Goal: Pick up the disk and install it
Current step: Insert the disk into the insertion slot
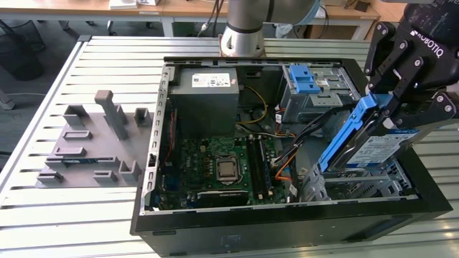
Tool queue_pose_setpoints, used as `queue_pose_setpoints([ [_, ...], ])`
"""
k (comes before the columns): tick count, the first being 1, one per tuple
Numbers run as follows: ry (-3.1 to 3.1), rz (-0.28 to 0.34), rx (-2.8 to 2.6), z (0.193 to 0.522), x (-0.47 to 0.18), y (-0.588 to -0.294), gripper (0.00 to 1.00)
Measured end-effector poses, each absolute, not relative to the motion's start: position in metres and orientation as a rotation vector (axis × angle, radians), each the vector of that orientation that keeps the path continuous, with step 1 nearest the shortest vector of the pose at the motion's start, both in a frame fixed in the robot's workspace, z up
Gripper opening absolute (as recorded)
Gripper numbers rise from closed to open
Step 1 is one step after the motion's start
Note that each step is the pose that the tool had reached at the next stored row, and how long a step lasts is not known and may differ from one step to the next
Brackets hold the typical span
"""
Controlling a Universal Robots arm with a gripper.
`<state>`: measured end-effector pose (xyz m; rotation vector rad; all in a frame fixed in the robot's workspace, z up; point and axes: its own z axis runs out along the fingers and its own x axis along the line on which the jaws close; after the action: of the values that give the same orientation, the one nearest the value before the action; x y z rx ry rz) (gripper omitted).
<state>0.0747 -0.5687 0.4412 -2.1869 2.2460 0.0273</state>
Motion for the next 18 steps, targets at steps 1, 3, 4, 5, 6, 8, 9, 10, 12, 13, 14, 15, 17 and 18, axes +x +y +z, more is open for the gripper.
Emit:
queue_pose_setpoints([
  [1,2.246,0.027,-2.187,0.4408,0.0747,-0.5694,0.36],
  [3,2.246,0.027,-2.187,0.4401,0.0747,-0.5705,0.36],
  [4,2.246,0.028,-2.187,0.4397,0.0747,-0.5709,0.36],
  [5,2.246,0.028,-2.187,0.4394,0.0747,-0.571,0.36],
  [6,2.246,0.027,-2.187,0.4391,0.0747,-0.5711,0.36],
  [8,2.246,0.027,-2.187,0.4384,0.0747,-0.5712,0.36],
  [9,2.245,0.027,-2.188,0.4377,0.0747,-0.5712,0.36],
  [10,2.245,0.027,-2.188,0.4373,0.0747,-0.5712,0.36],
  [12,2.245,0.027,-2.188,0.4366,0.0747,-0.5712,0.36],
  [13,2.245,0.027,-2.188,0.4358,0.0747,-0.5712,0.36],
  [14,2.245,0.027,-2.188,0.4354,0.0747,-0.5712,0.36],
  [15,2.245,0.027,-2.188,0.435,0.0747,-0.5712,0.36],
  [17,2.245,0.027,-2.188,0.4341,0.0747,-0.5712,0.36],
  [18,2.245,0.027,-2.188,0.4336,0.0748,-0.5712,0.36],
])
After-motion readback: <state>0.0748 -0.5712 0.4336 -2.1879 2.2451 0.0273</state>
